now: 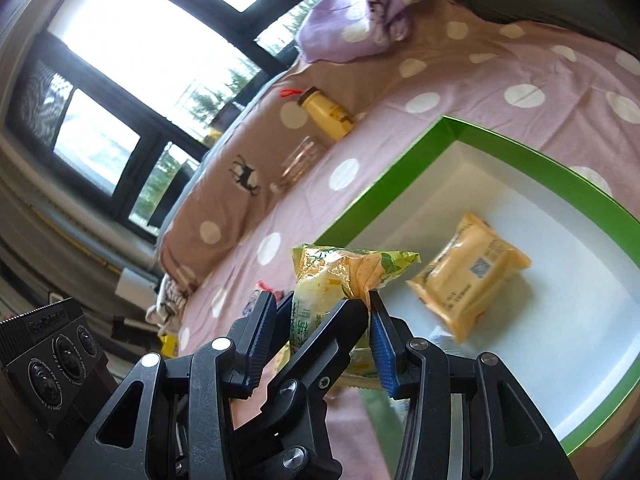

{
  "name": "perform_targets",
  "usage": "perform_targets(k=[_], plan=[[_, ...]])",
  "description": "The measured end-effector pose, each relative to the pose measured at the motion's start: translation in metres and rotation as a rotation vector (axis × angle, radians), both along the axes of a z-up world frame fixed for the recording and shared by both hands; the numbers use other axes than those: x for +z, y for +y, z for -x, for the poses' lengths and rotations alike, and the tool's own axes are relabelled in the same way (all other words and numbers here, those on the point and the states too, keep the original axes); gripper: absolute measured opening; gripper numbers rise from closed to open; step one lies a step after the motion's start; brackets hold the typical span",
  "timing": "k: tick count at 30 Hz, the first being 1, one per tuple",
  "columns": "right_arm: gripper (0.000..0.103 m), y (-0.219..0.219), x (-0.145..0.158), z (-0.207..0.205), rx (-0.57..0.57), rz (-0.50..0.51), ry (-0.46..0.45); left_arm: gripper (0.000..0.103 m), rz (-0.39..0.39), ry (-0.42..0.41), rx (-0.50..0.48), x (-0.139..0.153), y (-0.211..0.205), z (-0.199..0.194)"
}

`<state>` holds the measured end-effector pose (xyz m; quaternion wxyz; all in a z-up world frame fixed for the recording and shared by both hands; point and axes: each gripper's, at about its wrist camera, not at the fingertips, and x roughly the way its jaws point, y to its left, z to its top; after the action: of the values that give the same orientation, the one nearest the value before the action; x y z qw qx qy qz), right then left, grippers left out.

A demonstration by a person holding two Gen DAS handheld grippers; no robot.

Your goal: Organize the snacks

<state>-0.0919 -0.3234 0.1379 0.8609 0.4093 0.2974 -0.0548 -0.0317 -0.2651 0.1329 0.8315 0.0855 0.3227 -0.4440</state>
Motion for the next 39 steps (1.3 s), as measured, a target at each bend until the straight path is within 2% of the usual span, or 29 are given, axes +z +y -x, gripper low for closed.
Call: perform_targets(k=[9, 17, 26, 29, 32, 39], plan=[[0.049, -0.023, -0.021, 0.001, -0.067, -0.042, 0.068, 0.035, -0.033, 0.082, -0.047, -0.019, -0.024, -0.009], [0.049, -0.040, -0.035, 0.006, -0.123, -0.087, 0.106, 0.035, -0.068, 0.119, -0.076, -0.030, -0.041, -0.012], [0.049, -0.044, -0.049, -0.001, -0.137, -0.111, 0.184, 0.036, -0.117, 0.144, -0.034, -0.045, -0.044, -0.017], [0.049, -0.045, -0.052, -0.002, -0.139, -0.113, 0.194, 0.040, -0.121, 0.157, -0.021, -0.048, -0.042, -0.020], [0.049, -0.044, -0.053, -0.001, -0.153, -0.096, 0.219, 0.041, -0.130, 0.183, -0.008, -0.051, -0.041, -0.024], [0.049, -0.043, -0.055, -0.001, -0.160, -0.086, 0.236, 0.041, -0.153, 0.168, -0.008, -0.051, -0.038, -0.024]])
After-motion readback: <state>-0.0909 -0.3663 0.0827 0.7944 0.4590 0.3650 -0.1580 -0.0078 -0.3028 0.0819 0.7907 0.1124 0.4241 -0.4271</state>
